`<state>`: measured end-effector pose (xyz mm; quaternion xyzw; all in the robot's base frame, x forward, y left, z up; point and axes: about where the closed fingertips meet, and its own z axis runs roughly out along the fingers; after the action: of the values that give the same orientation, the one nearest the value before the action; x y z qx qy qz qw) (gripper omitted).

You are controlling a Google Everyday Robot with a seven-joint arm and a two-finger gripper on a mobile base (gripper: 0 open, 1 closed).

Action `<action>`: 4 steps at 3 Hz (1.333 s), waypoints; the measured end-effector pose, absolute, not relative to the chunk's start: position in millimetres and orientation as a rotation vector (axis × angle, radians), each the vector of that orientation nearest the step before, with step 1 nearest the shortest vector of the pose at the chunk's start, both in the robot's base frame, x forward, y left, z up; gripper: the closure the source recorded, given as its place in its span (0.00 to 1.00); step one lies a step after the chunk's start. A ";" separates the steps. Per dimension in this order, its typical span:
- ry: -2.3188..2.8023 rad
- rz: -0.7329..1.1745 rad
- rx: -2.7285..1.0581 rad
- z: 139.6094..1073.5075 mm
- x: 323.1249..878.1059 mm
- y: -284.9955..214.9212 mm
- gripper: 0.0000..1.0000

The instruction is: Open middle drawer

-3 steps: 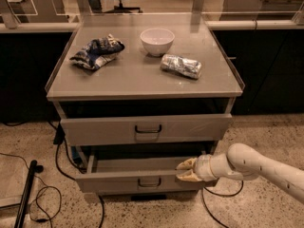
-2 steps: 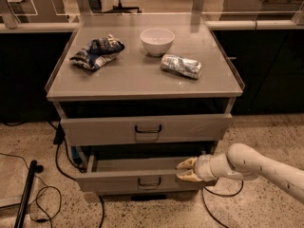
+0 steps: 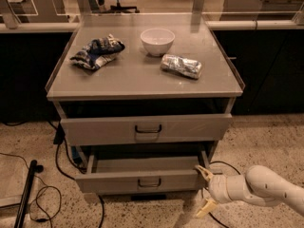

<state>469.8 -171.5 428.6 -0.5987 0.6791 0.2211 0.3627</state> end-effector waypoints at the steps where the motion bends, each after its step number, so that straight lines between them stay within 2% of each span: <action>1: 1.751 0.568 -1.538 428.5 469.2 -172.9 0.23; 4: 1.751 0.568 -1.538 428.4 469.2 -172.8 0.92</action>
Offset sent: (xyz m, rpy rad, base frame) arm -0.0006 -0.0014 -0.0001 0.0004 0.0005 -0.0035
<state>469.2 -172.8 428.4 -0.5974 0.6802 0.2208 0.3630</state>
